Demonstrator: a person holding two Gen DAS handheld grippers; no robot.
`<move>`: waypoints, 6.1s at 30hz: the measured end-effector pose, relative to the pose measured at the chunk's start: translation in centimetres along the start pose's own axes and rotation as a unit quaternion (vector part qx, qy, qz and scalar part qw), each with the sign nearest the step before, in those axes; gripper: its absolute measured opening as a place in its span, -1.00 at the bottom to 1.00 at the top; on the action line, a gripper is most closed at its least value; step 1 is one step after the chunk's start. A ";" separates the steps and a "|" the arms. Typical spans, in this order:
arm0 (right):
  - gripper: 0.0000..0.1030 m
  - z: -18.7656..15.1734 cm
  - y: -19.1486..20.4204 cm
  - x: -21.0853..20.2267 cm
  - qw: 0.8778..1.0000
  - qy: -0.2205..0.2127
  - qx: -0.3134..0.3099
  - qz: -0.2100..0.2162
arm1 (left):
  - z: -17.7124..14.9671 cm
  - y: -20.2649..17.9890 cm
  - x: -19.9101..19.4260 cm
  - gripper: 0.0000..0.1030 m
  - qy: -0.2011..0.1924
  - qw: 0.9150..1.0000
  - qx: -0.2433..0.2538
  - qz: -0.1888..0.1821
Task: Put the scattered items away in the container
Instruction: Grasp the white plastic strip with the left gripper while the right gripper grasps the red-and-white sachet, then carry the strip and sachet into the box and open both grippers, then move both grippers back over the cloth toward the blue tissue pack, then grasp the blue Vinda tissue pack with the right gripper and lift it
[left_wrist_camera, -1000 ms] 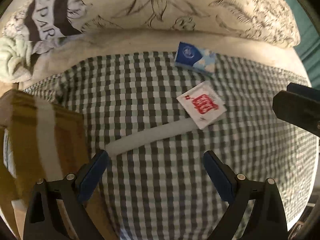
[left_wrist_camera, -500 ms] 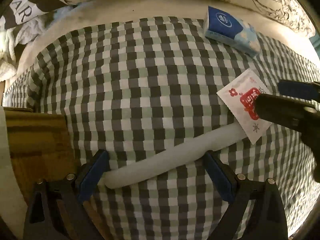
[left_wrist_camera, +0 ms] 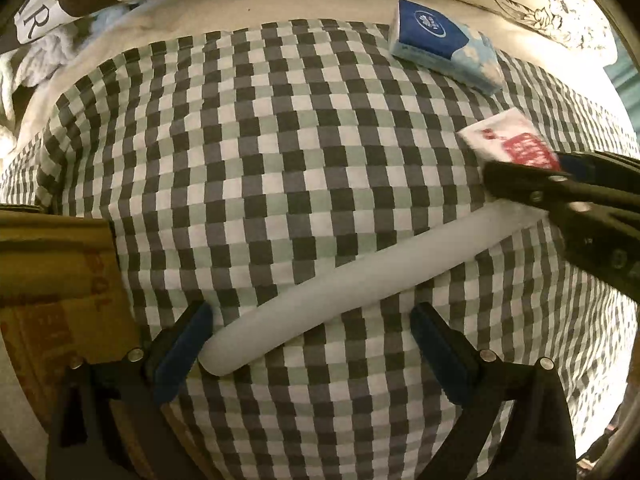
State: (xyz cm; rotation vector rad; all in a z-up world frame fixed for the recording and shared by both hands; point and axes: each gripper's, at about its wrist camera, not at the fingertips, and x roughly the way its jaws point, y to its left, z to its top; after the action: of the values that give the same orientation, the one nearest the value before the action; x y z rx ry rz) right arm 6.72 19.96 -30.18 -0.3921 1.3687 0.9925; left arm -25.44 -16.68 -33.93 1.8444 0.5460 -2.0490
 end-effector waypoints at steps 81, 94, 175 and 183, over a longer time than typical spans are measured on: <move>-0.23 -7.2 28.5 -19.8 0.977 -0.084 -0.162 0.105 | -14.6 17.2 -25.0 -0.71 -0.150 0.979 -0.129 0.047; 0.24 -4.6 26.1 -18.4 0.991 -0.089 -0.076 0.058 | -12.7 16.8 -22.7 0.57 -0.116 0.986 -0.093 0.075; 0.46 2.0 -5.4 -6.3 0.998 -0.064 -0.019 0.023 | 5.6 -2.6 -3.9 0.91 -0.005 0.992 -0.102 0.074; 0.46 4.5 -4.9 -2.0 0.997 -0.040 -0.060 0.006 | 6.1 -1.1 -2.1 0.91 0.007 0.990 -0.117 0.077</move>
State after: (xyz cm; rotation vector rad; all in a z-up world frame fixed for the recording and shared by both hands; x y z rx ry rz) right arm 13.57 19.90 -28.82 -0.4293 1.2445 1.0918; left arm -30.99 -18.75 -31.29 1.7087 0.6004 -1.7899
